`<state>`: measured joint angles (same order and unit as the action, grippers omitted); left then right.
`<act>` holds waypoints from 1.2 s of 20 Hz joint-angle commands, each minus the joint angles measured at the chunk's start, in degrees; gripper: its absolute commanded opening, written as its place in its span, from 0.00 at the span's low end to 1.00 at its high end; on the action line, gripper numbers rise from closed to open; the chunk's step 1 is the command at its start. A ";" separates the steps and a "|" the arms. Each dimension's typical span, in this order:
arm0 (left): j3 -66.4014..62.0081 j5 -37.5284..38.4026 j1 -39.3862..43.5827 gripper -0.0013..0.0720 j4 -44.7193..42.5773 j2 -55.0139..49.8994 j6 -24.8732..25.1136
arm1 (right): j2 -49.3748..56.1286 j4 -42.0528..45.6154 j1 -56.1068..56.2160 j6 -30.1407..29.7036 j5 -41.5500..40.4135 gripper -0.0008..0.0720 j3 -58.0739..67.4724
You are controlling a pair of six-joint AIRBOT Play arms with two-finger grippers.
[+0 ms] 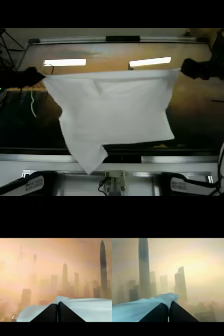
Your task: Fold the shirts.
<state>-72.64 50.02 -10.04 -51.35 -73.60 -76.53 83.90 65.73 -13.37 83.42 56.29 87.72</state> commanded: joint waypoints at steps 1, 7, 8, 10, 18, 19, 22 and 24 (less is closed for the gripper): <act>-1.88 -14.47 4.44 0.06 7.02 -15.32 1.55 | 11.67 -6.75 0.02 -1.20 -10.49 0.09 -0.46; -7.39 -17.51 8.41 0.06 8.55 -23.58 5.29 | 16.98 -6.80 1.53 -3.98 -16.65 0.09 -0.39; -8.04 -14.62 8.00 0.06 8.24 -22.77 7.39 | 16.50 -6.69 1.51 -4.74 -15.10 0.09 -0.15; -8.87 -5.35 6.21 0.06 5.44 -20.68 8.28 | 15.06 -4.61 1.29 -5.25 -9.92 0.09 0.07; -1.75 14.51 4.13 0.06 -8.90 -19.80 -2.10 | 17.20 7.72 1.88 0.46 7.85 0.09 -0.70; -0.57 14.10 4.11 0.06 -8.90 -19.89 -2.25 | 17.88 7.78 2.14 1.11 8.07 0.09 -0.70; 0.17 13.40 4.13 0.06 -8.83 -20.33 -2.69 | 18.88 8.63 2.47 1.49 7.04 0.09 -0.70; 0.17 13.46 4.11 0.08 -8.59 -20.83 -4.33 | 18.84 8.48 2.47 1.75 5.68 0.12 -0.68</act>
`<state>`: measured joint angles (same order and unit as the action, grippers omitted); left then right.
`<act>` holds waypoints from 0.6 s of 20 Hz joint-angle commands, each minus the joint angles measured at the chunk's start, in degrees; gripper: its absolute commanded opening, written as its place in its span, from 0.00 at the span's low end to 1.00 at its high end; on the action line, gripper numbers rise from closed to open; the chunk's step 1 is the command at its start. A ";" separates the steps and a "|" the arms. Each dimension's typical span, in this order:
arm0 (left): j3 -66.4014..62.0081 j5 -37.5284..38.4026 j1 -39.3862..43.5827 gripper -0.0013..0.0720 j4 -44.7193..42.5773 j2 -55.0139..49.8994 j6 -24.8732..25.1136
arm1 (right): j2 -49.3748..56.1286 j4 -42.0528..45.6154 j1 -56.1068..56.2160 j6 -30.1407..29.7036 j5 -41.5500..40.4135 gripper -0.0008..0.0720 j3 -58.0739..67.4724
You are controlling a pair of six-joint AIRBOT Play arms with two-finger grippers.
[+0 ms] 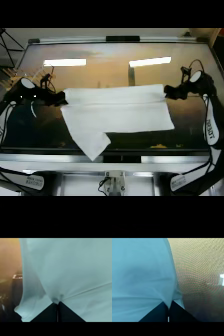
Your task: Fold the shirts.
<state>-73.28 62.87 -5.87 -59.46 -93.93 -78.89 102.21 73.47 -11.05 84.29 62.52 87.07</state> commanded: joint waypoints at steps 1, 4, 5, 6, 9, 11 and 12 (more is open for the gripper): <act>0.81 0.76 -0.07 0.27 0.17 -0.61 -2.01 | 0.52 0.28 0.15 0.85 -0.28 0.32 0.28; -2.21 6.03 -1.73 0.73 1.16 -0.15 -3.08 | -1.11 2.01 0.15 -0.17 6.67 0.72 4.48; -4.46 9.40 -2.91 0.67 1.16 0.26 -3.98 | -2.54 4.63 0.13 -0.33 9.79 0.72 6.08; -6.86 13.22 -4.37 0.62 1.16 1.16 -4.42 | -4.42 8.81 0.13 -0.33 13.55 0.72 7.45; -5.07 20.39 -7.37 0.62 0.39 8.33 -3.78 | -10.05 15.41 -2.08 -1.01 23.63 0.72 7.17; 7.76 18.32 -7.37 0.62 -0.57 16.94 -2.86 | -13.66 14.69 -5.01 -1.38 26.05 0.72 4.39; 16.92 15.26 -7.15 0.61 0.00 21.88 -2.86 | -15.41 13.88 -6.21 -1.38 25.97 0.72 2.69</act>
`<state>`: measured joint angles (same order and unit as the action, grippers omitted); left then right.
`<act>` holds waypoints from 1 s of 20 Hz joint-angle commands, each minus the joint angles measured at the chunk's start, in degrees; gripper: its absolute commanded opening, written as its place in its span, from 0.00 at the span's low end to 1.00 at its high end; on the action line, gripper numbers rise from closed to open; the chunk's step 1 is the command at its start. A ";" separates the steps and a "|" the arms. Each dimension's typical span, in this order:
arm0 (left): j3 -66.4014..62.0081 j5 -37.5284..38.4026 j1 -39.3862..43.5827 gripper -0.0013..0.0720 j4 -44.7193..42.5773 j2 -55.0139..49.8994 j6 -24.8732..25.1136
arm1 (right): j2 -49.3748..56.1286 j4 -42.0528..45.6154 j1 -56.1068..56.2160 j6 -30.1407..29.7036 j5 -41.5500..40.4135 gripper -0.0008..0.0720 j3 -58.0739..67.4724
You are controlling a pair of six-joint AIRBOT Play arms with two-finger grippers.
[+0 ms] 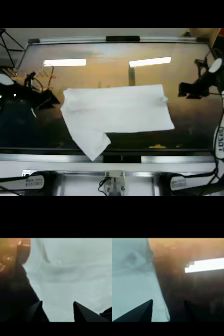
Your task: Fold the shirts.
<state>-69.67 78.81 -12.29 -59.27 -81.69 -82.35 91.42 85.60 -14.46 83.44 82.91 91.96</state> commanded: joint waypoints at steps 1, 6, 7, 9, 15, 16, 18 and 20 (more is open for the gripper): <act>22.05 -4.28 -0.55 0.56 1.95 14.05 0.66 | -6.27 0.61 -3.80 -0.55 5.11 0.72 -4.00; 47.23 -15.91 -0.52 0.56 11.69 26.93 4.61 | -8.61 -3.19 -4.31 -0.68 5.20 0.72 -6.14; 48.78 -16.57 -0.48 0.55 13.22 27.21 5.22 | -8.61 -4.44 -4.31 -0.39 5.18 0.72 -6.14; 50.60 -18.86 1.38 0.55 14.34 27.06 5.18 | -8.61 -4.46 -4.31 0.63 4.94 0.72 -6.14; 50.80 -27.74 13.60 0.56 19.30 24.06 4.07 | -8.61 -1.07 -4.42 0.96 4.50 0.72 -6.16; 50.80 -27.91 15.19 0.55 19.26 23.06 4.09 | -8.61 -0.44 -4.42 0.92 4.48 0.72 -6.16; 50.80 -28.52 17.53 0.55 19.50 21.03 4.02 | -8.61 -0.04 -4.42 0.92 4.07 0.72 -6.99; 50.77 -29.77 19.06 0.30 19.74 19.93 2.56 | -8.63 -0.72 -4.42 -0.22 4.39 0.72 -10.84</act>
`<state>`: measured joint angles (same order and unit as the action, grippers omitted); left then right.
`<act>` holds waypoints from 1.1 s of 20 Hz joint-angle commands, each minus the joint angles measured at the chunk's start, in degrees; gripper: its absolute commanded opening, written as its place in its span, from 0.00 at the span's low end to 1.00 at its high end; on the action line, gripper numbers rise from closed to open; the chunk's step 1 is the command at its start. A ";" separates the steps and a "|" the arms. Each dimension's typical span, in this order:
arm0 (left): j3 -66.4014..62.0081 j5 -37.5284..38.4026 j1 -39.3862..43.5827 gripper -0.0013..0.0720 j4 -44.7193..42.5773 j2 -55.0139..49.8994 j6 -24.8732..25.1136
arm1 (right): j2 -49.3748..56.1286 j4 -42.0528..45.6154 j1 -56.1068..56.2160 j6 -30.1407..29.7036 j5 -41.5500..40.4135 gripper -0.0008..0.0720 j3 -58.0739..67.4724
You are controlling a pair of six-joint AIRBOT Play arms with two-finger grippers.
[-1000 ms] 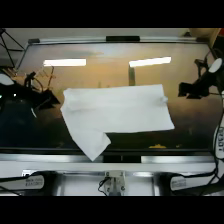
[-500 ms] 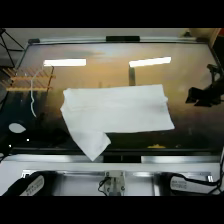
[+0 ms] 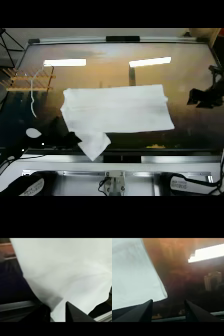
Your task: Fold the shirts.
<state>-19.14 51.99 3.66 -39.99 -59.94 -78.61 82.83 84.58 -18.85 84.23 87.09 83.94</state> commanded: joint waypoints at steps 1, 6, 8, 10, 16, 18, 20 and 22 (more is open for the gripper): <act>0.22 -2.99 3.19 0.15 0.59 -1.79 -1.16 | -0.09 -0.04 -0.02 -1.92 0.37 0.72 -5.62; 0.22 -2.89 3.02 0.06 0.57 -1.40 -0.92 | -0.07 -7.48 -2.54 -5.46 -6.80 0.87 -20.24; 0.22 -2.21 3.04 0.06 0.57 -1.16 -0.94 | -0.02 -7.56 -2.86 -5.09 -11.15 0.87 -22.29; 0.22 -2.03 3.02 0.06 0.57 -0.63 -0.94 | 0.76 -7.67 -2.89 -4.26 -13.86 0.87 -23.12; 0.22 -2.01 3.02 0.06 0.59 1.95 -1.20 | 6.80 -13.66 -2.82 -4.85 -13.81 0.86 -23.12; 0.09 -2.05 3.02 0.06 0.59 2.71 -2.10 | 7.52 -13.86 -2.82 -4.83 -13.88 0.85 -23.12; -0.55 -2.08 3.02 0.06 0.59 2.71 -2.23 | 7.96 -14.27 -2.82 -4.81 -13.42 0.70 -23.15; -1.57 -2.32 3.02 0.06 0.59 2.71 -2.23 | 7.96 -14.71 -2.82 -5.07 -12.85 0.59 -23.12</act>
<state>-19.73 49.74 6.70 -39.68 -57.54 -80.49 90.11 70.57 -21.69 79.44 74.35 60.95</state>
